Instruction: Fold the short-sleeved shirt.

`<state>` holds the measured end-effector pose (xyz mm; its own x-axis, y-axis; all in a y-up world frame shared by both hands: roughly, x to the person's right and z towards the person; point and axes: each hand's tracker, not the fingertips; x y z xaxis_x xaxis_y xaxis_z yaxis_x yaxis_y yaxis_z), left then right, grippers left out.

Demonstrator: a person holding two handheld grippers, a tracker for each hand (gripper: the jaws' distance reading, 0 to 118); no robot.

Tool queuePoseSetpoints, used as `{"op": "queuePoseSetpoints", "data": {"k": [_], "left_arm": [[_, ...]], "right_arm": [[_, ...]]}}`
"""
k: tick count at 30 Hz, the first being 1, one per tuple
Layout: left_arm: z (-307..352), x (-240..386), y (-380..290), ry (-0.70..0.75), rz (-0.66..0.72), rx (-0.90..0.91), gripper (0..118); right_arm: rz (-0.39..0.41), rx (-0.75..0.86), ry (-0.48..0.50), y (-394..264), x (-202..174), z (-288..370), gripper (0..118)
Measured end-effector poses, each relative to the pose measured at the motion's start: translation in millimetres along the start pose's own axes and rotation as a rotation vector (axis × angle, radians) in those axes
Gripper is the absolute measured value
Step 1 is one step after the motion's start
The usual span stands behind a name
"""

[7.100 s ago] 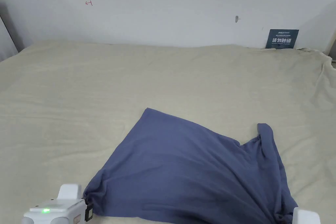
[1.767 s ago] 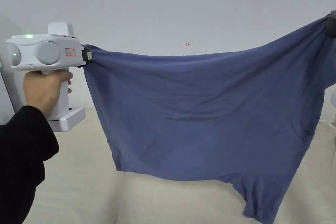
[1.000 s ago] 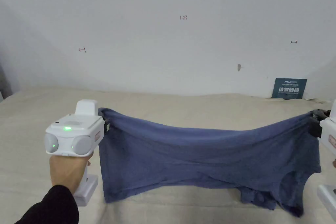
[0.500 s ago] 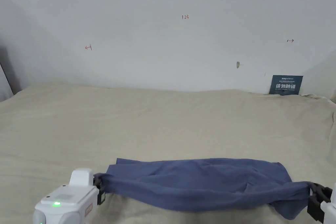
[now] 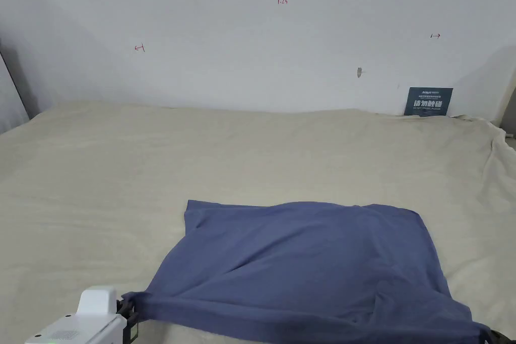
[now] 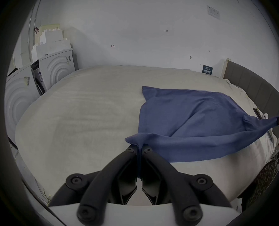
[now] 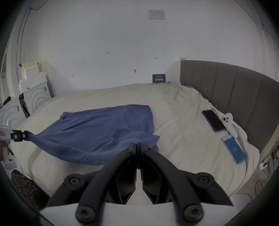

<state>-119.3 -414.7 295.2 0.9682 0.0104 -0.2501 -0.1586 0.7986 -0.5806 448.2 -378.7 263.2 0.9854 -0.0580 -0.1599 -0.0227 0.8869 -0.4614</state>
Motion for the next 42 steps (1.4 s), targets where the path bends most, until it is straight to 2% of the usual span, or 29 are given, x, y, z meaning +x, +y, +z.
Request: {"op": "queuePoseSetpoints", "data": {"k": [5, 12, 21, 23, 24, 25, 26, 27, 28, 30, 39, 42], "left_arm": [[17, -7, -25, 0.005, -0.01, -0.023, 1], [1, -5, -62, 0.031, 0.011, -0.108, 1], [-18, 2, -82, 0.07, -0.007, -0.179, 2], [-19, 1, -75, 0.068, 0.015, -0.209, 16], [-17, 1, -71, 0.074, 0.036, -0.236, 33], [-15, 0, -68, 0.067, 0.055, -0.249, 52], [-12, -1, -64, 0.076, 0.076, -0.255, 72], [-6, 0, -59, 0.073, 0.084, -0.249, 91], [2, 0, -52, 0.063, 0.101, -0.231, 99], [18, 3, -36, 0.03, 0.119, -0.157, 101], [76, 32, 33, 0.006, 0.127, 0.133, 101], [83, 45, 44, 0.02, 0.086, 0.217, 100]], "right_arm": [[-0.007, -0.047, -0.01, -28, 2, 24, 2], [-0.018, -0.191, -0.057, -67, 15, -5, 2], [-0.172, -0.446, -0.14, -104, 39, -58, 3], [-0.175, -0.46, -0.135, -103, 41, -61, 7], [-0.172, -0.449, -0.139, -100, 41, -60, 21], [-0.162, -0.437, -0.147, -96, 41, -58, 41], [-0.15, -0.432, -0.147, -85, 12, -38, 64], [-0.142, -0.424, -0.146, -79, 11, -35, 85], [-0.14, -0.402, -0.136, -71, 10, -32, 89], [-0.14, -0.315, -0.108, -47, 1, -17, 89], [-0.039, 0.023, -0.057, 52, -38, 32, 89], [-0.005, 0.111, -0.046, 67, -48, 40, 89]]}}
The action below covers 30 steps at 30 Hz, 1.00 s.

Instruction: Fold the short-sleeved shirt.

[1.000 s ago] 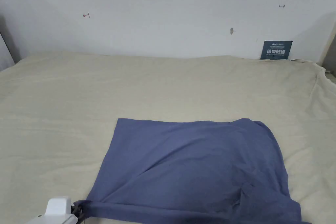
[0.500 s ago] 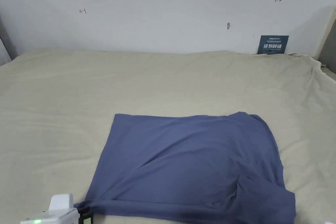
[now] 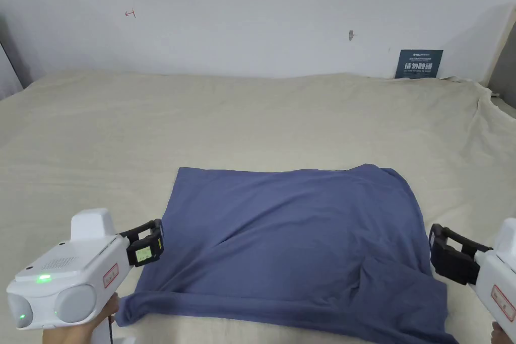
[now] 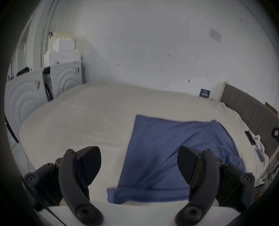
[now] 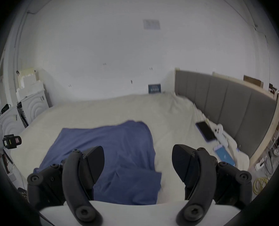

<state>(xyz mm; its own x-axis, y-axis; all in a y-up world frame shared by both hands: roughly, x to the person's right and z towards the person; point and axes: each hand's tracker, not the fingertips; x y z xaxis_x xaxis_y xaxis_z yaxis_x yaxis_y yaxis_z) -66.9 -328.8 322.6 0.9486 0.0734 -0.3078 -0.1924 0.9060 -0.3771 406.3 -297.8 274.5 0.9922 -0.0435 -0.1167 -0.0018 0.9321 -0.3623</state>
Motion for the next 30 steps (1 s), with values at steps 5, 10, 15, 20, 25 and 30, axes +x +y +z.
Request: {"op": "queuePoseSetpoints", "data": {"k": [5, 10, 15, 20, 25, 30], "left_arm": [[10, 20, 5, 0.009, -0.036, 0.132, 86], [16, 28, 1, 0.001, -0.023, 0.207, 9], [16, 28, -3, -0.024, -0.035, 0.194, 0], [11, 21, -7, -0.039, -0.057, 0.136, 0], [-11, 3, -11, -0.067, -0.014, -0.092, 0], [-39, -22, -35, -0.051, 0.079, -0.316, 10]], "right_arm": [[0.07, 0.099, -0.03, 7, -12, 6, 74], [0.117, 0.175, -0.074, 3, -24, 12, 2], [0.124, 0.187, -0.063, 0, -27, 14, 0], [0.109, 0.177, -0.056, 1, -32, 18, 0], [0.097, 0.16, -0.05, 1, -36, 21, 0], [0.087, 0.134, -0.044, -6, -27, 14, 0]]}}
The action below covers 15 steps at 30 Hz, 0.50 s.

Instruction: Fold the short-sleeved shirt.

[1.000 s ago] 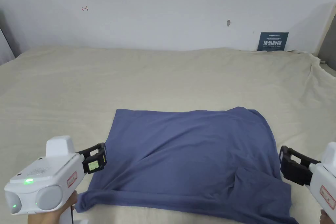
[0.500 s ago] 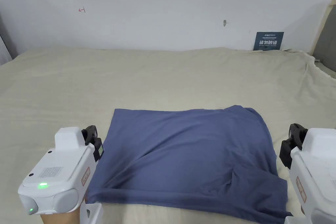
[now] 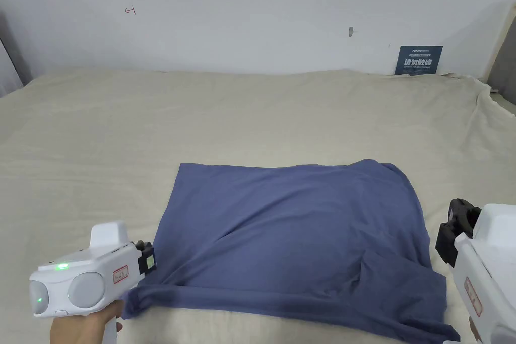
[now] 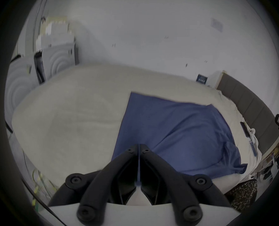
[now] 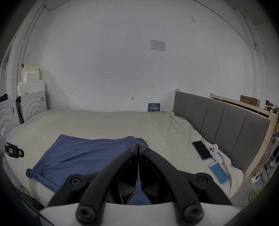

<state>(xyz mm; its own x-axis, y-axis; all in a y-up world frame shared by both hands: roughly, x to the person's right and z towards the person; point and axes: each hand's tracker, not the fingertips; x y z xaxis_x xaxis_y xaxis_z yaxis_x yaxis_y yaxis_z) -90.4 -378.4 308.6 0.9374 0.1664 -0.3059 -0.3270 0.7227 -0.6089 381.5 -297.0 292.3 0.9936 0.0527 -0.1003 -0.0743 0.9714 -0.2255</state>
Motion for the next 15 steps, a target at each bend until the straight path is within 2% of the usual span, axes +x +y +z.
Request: {"op": "queuePoseSetpoints", "data": {"k": [1, 2, 3, 4, 6, 12, 13, 14, 15], "left_arm": [[-4, -5, -5, 0.001, 0.021, -0.007, 19], [-9, -10, -8, 0.0, 0.04, -0.03, 32], [-14, -15, -11, 0.008, 0.055, -0.067, 55], [-18, -19, -14, 0.012, 0.076, -0.087, 71], [-28, -26, -19, 0.027, 0.084, -0.133, 92], [-47, -32, -32, 0.091, 0.028, -0.186, 92], [-51, -32, -34, 0.097, 0.015, -0.192, 87], [-55, -33, -36, 0.107, 0.004, -0.198, 76], [-58, -33, -38, 0.107, -0.006, -0.202, 51]], "right_arm": [[-0.005, -0.006, 0.001, -3, 2, -2, 0], [-0.007, -0.013, 0.002, -6, 5, -5, 0], [-0.008, -0.019, 0.002, -7, 5, -6, 0], [-0.008, -0.024, 0.003, -9, 6, -7, 0], [-0.007, -0.034, 0.004, -13, 8, -9, 0], [-0.002, -0.062, -0.001, -21, 14, -13, 0], [-0.001, -0.067, -0.004, -22, 16, -14, 0], [-0.001, -0.073, -0.007, -24, 15, -13, 0], [-0.002, -0.078, -0.009, -25, 17, -13, 0]]}}
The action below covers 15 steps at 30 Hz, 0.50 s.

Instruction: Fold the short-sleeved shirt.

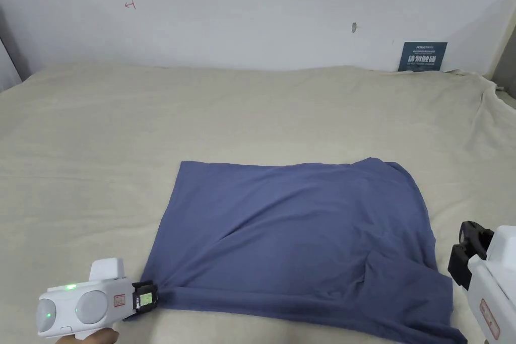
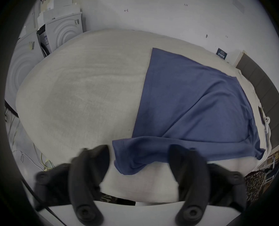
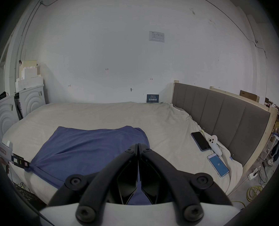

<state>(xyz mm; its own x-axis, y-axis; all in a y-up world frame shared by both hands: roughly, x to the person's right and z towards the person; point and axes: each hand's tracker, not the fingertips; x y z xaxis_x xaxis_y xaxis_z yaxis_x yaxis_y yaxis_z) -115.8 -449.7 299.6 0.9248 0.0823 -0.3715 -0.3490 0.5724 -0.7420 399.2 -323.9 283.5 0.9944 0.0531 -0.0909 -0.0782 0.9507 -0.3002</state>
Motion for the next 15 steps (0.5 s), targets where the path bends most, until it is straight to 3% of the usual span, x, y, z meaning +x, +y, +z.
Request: {"op": "queuePoseSetpoints", "data": {"k": [2, 4, 11, 13, 15], "left_arm": [[-8, 0, -3, -0.022, -0.03, -0.024, 18], [-16, 1, -5, -0.04, -0.04, -0.055, 5], [-2, -2, -6, -0.04, -0.031, 0.021, 0], [5, -3, -4, -0.048, -0.026, 0.038, 0], [12, -4, -3, -0.061, -0.024, 0.059, 0]], "right_arm": [[-0.003, -0.015, -0.007, -4, 4, -2, 0], [-0.008, -0.04, -0.01, -9, 7, -3, 0], [-0.066, -0.28, 0.009, -51, 29, -25, 2], [-0.104, -0.357, 0.008, -69, 36, -35, 23], [-0.128, -0.452, 0.021, -88, 41, -44, 65]]}}
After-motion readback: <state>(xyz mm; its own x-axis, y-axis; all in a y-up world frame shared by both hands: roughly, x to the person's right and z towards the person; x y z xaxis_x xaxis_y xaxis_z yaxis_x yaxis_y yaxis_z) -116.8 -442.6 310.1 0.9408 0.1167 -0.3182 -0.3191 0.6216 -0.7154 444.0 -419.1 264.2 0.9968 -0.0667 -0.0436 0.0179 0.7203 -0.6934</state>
